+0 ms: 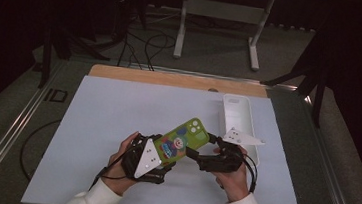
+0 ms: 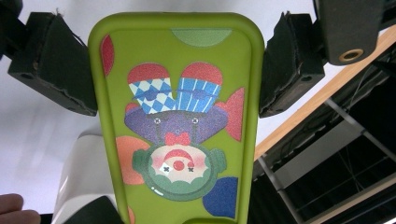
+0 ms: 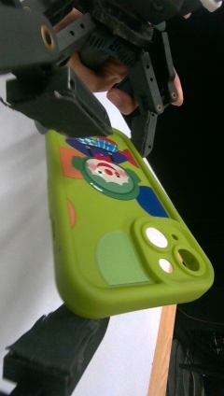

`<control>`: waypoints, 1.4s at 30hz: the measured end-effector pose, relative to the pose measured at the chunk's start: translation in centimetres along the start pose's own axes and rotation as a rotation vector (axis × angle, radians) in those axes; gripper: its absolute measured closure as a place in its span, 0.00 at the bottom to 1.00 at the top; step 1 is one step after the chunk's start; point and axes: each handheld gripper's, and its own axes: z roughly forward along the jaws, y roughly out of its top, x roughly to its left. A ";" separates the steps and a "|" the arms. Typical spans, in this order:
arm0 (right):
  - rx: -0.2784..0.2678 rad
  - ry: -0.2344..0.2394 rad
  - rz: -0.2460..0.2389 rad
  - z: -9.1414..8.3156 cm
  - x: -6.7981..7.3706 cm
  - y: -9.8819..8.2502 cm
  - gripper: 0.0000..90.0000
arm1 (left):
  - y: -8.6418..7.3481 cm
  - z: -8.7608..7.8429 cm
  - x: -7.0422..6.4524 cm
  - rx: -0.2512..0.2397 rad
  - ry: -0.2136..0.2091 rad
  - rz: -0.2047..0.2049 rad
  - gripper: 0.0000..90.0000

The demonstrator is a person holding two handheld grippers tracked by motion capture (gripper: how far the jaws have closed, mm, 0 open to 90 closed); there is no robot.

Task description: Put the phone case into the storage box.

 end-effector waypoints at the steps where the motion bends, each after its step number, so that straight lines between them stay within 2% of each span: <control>1: -0.001 0.002 0.002 0.0 0.0 0.0 0.16 | 0.0 0.0 0.0 0.000 -0.003 0.004 0.18; 5: -0.003 0.013 0.011 0.1 0.1 0.2 0.20 | 0.0 0.1 -0.2 -0.001 -0.003 0.008 0.18; 10: -0.004 0.000 0.023 0.1 0.3 0.3 0.25 | 0.1 0.1 -0.3 -0.010 0.004 0.008 0.18; 19: 0.001 0.045 0.084 0.3 -0.4 0.1 0.37 | 0.3 0.1 -0.7 -0.037 -0.005 0.020 0.18; 23: 0.003 0.080 0.109 0.4 -0.5 0.0 0.52 | 0.2 0.1 -0.8 -0.045 -0.008 0.020 0.18; 28: -0.007 0.112 0.147 0.3 -0.8 0.0 0.64 | 0.0 0.3 -0.8 -0.040 -0.001 0.027 0.18; 33: -0.012 0.168 0.178 0.2 -1.0 -0.1 0.76 | -0.1 0.5 -1.0 -0.033 -0.005 0.035 0.18; 38: 0.003 0.204 0.183 0.4 -1.0 -0.1 0.88 | -0.3 0.8 -1.0 -0.017 -0.015 0.035 0.18; 42: 0.012 0.221 0.182 0.6 -0.9 -0.1 0.91 | -0.5 1.1 -1.0 0.001 -0.018 0.031 0.18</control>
